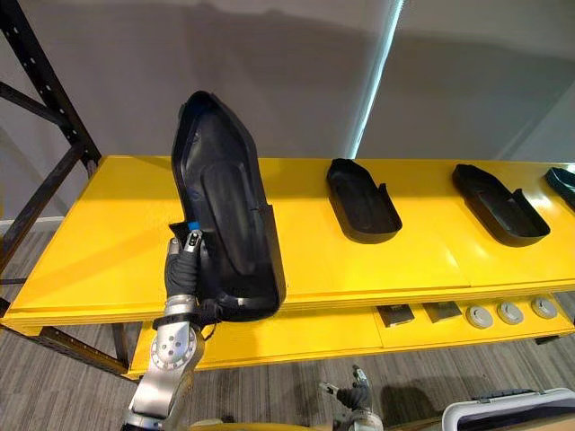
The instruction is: Walk over and take plastic housings, then place them on the shelf
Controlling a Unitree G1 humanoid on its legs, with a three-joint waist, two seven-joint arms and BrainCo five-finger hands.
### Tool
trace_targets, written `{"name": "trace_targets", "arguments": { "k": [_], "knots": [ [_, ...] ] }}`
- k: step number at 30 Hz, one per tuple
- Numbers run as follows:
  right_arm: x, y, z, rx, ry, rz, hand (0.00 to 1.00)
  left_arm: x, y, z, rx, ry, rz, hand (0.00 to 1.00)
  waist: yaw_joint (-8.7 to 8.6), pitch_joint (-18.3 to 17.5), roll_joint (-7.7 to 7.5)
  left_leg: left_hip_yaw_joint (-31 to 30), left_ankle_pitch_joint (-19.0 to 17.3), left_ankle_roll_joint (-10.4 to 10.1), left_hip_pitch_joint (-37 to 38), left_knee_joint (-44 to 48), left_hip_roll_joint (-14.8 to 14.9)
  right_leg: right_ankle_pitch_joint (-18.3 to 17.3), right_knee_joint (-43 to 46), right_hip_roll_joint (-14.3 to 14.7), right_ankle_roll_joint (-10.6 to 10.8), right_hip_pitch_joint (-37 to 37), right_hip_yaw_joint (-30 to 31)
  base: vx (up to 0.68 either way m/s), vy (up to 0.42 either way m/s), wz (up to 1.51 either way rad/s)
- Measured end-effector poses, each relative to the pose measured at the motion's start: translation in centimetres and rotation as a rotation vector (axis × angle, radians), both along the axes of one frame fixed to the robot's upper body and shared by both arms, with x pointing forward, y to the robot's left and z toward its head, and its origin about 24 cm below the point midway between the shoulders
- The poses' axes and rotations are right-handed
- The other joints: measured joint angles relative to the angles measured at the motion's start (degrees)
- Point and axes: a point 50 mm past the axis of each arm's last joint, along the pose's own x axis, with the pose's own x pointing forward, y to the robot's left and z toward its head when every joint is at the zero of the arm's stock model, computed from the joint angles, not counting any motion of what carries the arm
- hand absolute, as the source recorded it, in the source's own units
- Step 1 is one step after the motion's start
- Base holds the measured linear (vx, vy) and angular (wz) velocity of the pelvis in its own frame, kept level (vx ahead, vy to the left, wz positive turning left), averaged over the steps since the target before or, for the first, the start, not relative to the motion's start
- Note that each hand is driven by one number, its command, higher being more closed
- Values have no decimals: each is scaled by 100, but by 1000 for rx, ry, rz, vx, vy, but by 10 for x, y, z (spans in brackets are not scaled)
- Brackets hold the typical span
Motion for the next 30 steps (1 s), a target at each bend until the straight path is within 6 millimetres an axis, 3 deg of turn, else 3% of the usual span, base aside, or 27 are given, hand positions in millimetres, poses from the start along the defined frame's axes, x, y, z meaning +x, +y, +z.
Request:
{"name": "trace_targets", "arguments": {
  "k": [11, 18, 22, 23, 30],
  "knots": [
    [0, -6, -5, 8, 38, 54, 0, 66, 60, -17, 230, 200, 186, 100, -202, -40, 83, 57, 1014, -25, 472, -1483, -105, 289, -260, 60, -8, -207, 52, -17, -16, -3],
    [7, -10, -5, 3, 29, 80, 0, 84, 83, -19, 321, 287, 255, 100, -318, 42, 203, 21, 1139, -29, 492, -1641, -110, 360, -321, 80, -5, -246, 46, -73, -7, 2],
    [9, -10, -4, 4, 23, 82, 0, 94, 91, -14, 351, 311, 294, 100, -327, 114, 197, 21, 1160, -55, 459, -1643, -104, 357, -327, 88, 3, -288, 47, -44, -3, -2],
    [10, -10, -4, 4, 22, 83, 0, 96, 92, -14, 356, 320, 298, 0, -329, 135, 194, 23, 1161, -56, 459, -1643, -106, 366, -331, 94, 16, -287, 48, 0, 0, 0],
    [12, -9, -5, 6, 27, 86, 0, 101, 99, -15, 335, 354, 331, 0, -341, 174, 161, 19, 1167, -45, 455, -1643, -122, 390, -379, 103, -7, -261, 50, 32, -8, 0]
  ]
}}
